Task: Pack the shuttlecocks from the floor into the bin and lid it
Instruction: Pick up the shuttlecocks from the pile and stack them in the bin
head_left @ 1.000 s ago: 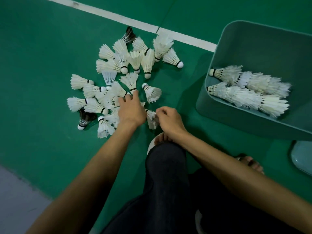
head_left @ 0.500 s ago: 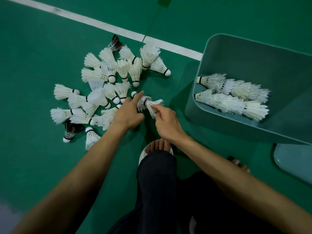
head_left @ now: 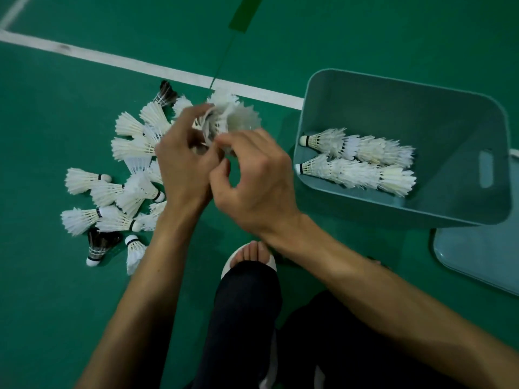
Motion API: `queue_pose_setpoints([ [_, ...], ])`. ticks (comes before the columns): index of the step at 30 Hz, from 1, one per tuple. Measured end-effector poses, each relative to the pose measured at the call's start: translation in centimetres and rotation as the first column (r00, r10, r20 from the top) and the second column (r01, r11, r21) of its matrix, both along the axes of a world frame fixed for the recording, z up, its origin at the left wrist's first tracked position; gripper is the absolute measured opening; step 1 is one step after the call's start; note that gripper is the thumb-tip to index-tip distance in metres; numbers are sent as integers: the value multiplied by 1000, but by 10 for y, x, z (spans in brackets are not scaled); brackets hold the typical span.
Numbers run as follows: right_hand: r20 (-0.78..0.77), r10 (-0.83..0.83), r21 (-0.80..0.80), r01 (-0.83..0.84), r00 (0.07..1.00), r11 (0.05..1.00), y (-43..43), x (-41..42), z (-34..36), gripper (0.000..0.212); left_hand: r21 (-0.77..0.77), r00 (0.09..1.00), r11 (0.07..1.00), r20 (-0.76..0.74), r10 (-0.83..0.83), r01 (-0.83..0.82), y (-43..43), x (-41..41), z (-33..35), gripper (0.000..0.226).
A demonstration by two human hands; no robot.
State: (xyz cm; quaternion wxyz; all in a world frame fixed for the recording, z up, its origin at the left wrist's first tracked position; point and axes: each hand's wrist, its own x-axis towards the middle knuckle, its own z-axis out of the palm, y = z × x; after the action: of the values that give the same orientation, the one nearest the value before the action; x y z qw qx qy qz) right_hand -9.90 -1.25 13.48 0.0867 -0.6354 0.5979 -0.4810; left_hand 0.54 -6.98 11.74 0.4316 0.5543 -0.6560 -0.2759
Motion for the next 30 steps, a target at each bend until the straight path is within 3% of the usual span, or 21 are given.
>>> queue_pose_setpoints([
  [2,79,-67,-85,74,995,994,-3,-22,29,7,-91,997,995,-65,-35,29,-3,-25,29,31],
  [4,141,-189,-60,199,972,978,-9,-54,42,11,-100,994,990,-24,-104,101,-6,-57,40,27],
  [8,221,-381,255,324,898,911,-12,-132,39,21,54,975,976,68,-213,210,2,-120,33,33],
  [11,319,-451,451,285,833,846,-3,-179,28,16,146,951,950,103,-292,276,9,-153,28,36],
  [17,265,-558,696,245,787,675,10,-237,1,11,452,888,807,66,-455,380,4,-183,10,37],
  [20,191,-559,821,181,807,541,7,-247,-11,17,524,919,801,82,-387,290,-5,-184,3,29],
  [24,251,-522,944,-87,815,319,-6,-247,-28,14,608,945,755,20,-326,247,-16,-190,-11,53],
  [26,280,-545,948,-137,790,288,-11,-248,-34,3,614,946,753,33,-321,234,-15,-191,-20,53],
  [30,199,-542,964,-64,816,257,-8,-261,-39,22,633,972,742,-77,-222,220,-10,-192,-21,43],
])
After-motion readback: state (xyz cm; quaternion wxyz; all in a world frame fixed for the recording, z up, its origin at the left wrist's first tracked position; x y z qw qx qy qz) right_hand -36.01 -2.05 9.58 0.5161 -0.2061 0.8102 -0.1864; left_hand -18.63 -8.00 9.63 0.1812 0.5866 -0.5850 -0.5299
